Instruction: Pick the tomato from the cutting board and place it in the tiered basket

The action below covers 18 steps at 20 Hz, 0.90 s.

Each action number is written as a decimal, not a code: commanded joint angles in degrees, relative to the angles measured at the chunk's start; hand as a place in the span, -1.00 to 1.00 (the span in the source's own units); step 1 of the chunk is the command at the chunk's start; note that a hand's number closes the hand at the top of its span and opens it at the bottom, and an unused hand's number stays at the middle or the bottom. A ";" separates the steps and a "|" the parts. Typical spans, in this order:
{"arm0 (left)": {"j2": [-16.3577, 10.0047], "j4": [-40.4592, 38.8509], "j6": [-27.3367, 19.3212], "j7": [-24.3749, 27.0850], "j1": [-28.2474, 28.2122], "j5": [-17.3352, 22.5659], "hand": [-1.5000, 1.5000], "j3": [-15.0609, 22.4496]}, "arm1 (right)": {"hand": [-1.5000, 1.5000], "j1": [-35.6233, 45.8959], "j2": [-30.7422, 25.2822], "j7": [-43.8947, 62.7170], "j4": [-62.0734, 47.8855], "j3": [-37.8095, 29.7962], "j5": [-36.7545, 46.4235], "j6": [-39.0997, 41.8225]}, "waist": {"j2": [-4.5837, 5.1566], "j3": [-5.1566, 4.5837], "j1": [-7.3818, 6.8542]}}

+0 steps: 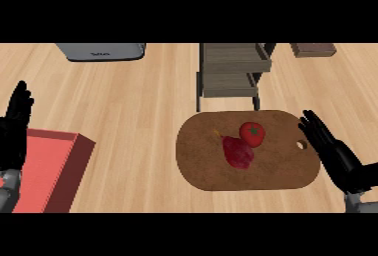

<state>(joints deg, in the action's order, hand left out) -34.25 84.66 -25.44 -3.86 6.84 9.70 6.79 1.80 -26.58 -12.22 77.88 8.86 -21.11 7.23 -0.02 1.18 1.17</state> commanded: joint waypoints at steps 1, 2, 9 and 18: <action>0.77 -2.39 4.40 0.28 2.34 2.29 0.00 -0.79 | 1.00 1.35 1.40 -1.86 3.43 0.80 -1.65 4.34 | 0.04 -1.20 -0.69; -0.16 0.63 6.22 -1.00 1.24 3.29 0.00 0.51 | 1.00 3.68 2.56 -1.92 6.54 4.11 -2.02 7.33 | -0.16 -1.18 -1.33; 7.57 2.03 13.22 -3.44 0.29 10.79 0.00 6.01 | -1.00 8.91 6.88 4.12 7.41 5.89 10.07 -8.72 | 0.01 -1.34 -0.84; 8.41 -1.39 17.84 -0.12 -2.70 11.51 0.00 2.85 | -1.00 13.30 -1.04 -0.24 11.45 4.40 18.70 -3.87 | -0.09 -1.27 -0.47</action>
<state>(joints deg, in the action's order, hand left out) -26.36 86.87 -9.99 -6.03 4.45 20.40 10.76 14.95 -22.30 -13.18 85.02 13.78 -6.16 2.28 -0.09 -0.05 0.01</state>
